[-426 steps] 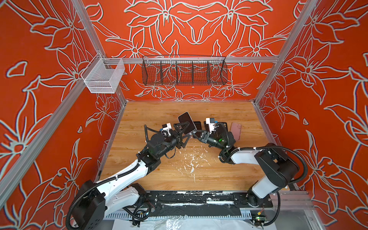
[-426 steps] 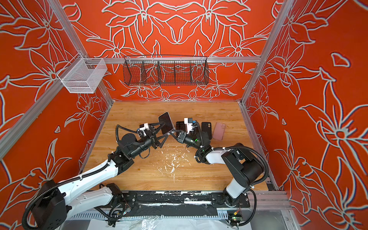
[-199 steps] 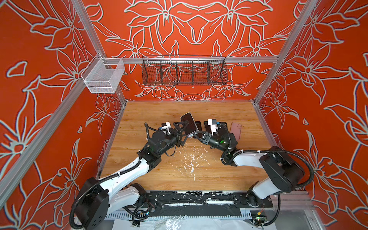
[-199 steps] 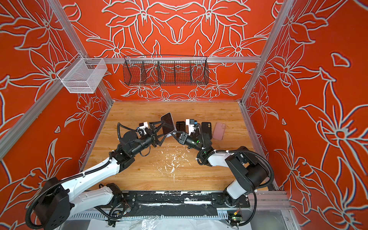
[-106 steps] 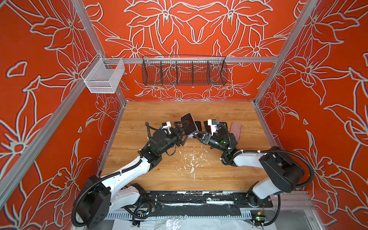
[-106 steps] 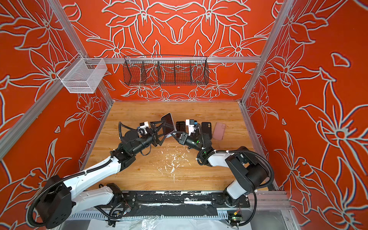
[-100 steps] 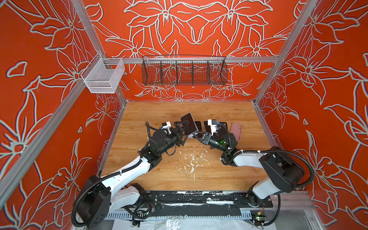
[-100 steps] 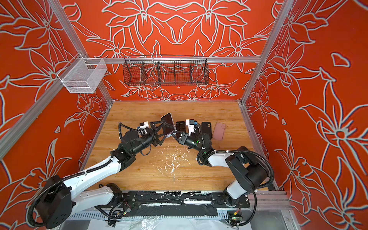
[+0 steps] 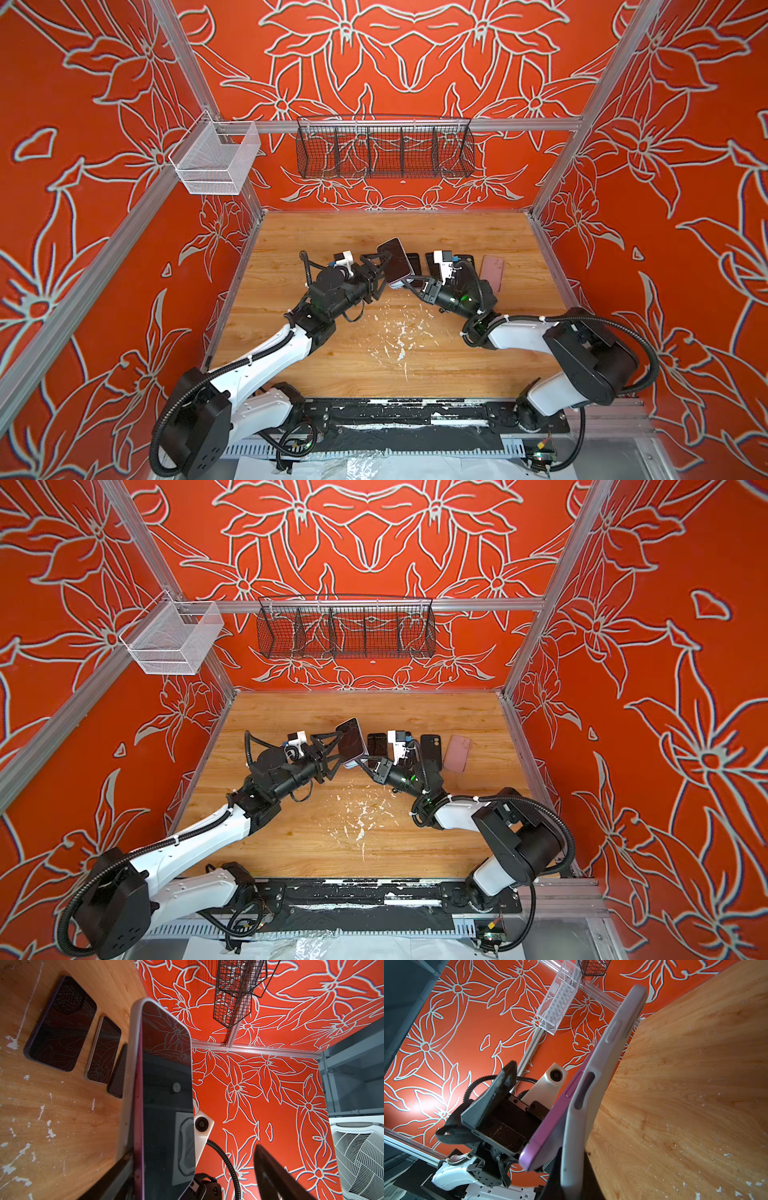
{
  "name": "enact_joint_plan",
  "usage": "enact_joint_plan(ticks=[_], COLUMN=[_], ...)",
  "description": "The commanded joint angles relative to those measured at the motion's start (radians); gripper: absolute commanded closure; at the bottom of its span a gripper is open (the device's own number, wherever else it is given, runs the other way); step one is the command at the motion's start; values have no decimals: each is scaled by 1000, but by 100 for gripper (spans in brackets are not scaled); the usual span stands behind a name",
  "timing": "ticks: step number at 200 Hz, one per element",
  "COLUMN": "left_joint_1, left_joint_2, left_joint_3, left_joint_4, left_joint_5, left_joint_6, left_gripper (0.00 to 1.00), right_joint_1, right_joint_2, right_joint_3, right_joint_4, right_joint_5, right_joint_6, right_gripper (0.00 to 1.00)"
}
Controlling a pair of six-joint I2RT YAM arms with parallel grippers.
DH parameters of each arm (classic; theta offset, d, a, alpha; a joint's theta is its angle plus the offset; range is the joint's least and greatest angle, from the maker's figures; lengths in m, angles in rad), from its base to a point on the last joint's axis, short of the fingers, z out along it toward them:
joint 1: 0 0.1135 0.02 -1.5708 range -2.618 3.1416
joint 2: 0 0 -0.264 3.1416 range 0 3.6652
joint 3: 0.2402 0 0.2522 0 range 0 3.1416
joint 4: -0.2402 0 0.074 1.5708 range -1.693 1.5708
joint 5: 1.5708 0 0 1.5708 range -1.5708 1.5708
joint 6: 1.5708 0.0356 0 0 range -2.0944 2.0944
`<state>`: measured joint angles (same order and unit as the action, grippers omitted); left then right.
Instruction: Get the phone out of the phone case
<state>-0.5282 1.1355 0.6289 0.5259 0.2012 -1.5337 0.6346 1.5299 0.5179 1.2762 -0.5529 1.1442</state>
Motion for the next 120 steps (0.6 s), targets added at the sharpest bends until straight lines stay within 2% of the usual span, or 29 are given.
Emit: enact_joint_plan(ticks=[1,26,68,120], left_joint_1=[11,10,11,4], left_joint_2=[33,52,69,100], left_joint_3=[27,33,45,38], left_joint_4=[40,53,64,129], left_joint_5=[14,31,53,93], left_joint_6=[19,23,36,19], left_gripper=[20,25,40,75], right_joint_1=[25,31,37,50], right_joint_2=[-30,-17,-4,3], right_joint_3=[2,5,9,19], right_joint_4=[118,122,120,93], right_joint_5=[-35,-30,-26,-5], right_joint_6=[-9,-8,-6,-17], right_gripper=[100,100,100,100])
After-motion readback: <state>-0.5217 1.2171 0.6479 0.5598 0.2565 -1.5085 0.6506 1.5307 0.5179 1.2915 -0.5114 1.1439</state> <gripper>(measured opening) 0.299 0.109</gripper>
